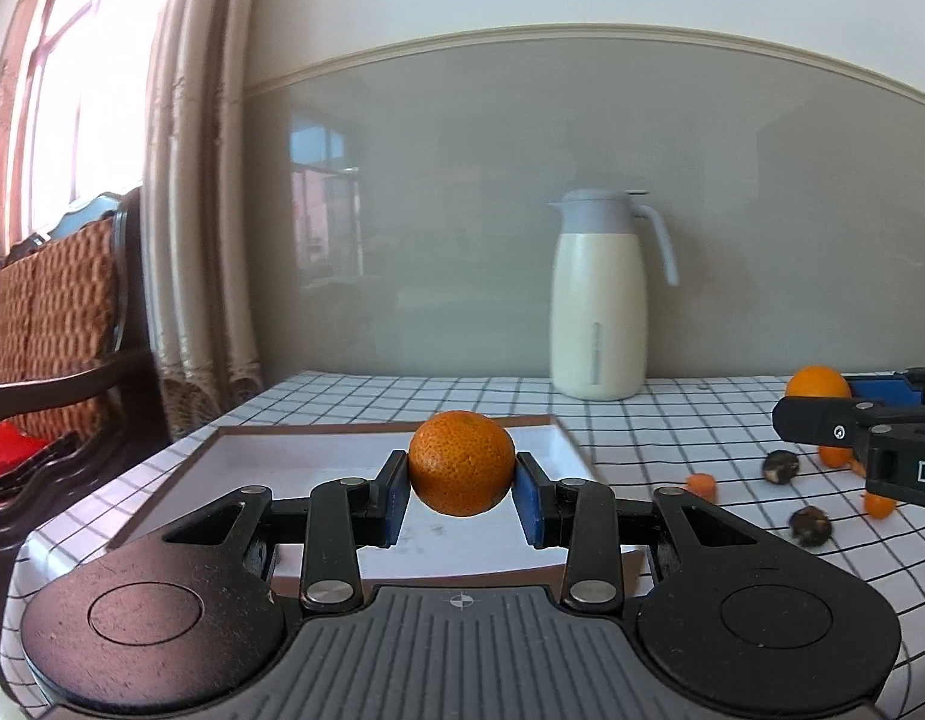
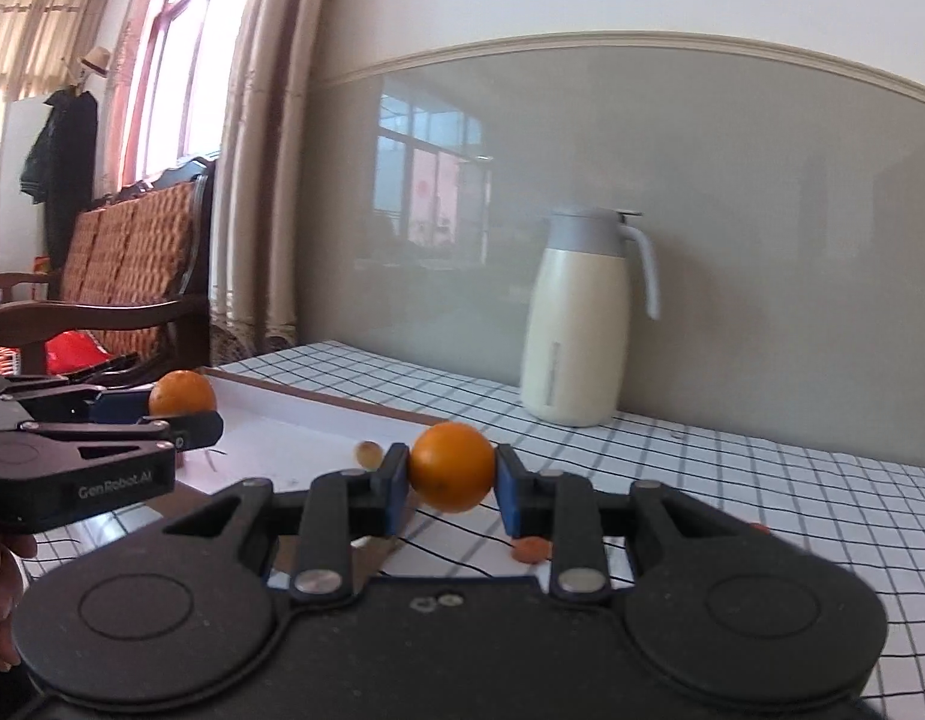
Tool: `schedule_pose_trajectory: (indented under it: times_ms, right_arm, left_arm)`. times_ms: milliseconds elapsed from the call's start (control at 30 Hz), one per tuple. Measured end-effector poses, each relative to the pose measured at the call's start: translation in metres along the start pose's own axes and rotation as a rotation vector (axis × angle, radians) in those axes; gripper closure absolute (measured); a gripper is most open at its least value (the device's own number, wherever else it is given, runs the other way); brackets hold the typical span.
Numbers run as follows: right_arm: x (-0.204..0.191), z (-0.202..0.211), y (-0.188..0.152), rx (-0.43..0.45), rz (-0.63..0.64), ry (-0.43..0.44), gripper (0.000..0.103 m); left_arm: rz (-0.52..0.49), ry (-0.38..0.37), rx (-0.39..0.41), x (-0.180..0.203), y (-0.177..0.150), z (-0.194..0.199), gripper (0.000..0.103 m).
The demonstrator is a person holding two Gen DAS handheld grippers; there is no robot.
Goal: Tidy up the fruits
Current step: 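Carry both held oranges over the cardboard box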
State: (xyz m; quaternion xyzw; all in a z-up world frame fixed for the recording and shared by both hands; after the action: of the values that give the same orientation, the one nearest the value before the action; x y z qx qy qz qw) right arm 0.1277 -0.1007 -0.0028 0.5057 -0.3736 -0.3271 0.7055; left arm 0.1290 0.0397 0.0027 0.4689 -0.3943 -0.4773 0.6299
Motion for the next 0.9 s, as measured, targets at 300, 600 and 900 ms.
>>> schedule_pose_trajectory:
  times_ms: [300,600,900]
  right_arm:
    - [-0.027,-0.012,0.012,0.023,0.015,0.051,0.081]
    - [-0.039,-0.035,0.031,0.046,0.039,0.077,0.081]
    - [-0.042,-0.065,0.038,0.034,0.042,0.090,0.081]
  left_arm:
    - [0.033,0.052,0.010,-0.035,0.000,0.002,0.066]
    - [0.050,0.118,0.023,-0.069,0.009,-0.009,0.066]
    - [0.059,0.153,0.021,-0.085,0.017,-0.036,0.066]
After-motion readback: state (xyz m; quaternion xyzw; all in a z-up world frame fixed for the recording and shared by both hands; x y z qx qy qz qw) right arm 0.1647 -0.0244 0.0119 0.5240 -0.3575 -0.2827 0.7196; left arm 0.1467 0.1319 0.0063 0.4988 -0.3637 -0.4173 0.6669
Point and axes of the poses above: each gripper's, at about its wrist camera, not at the fingertips, and z roughly against the way its jaws point, x to its right, y to its top, the point moved 3 cm from there along -z, roughly the way its jaws point, and after that the axes turned 7 degrees about z, right-handed, at the moved point
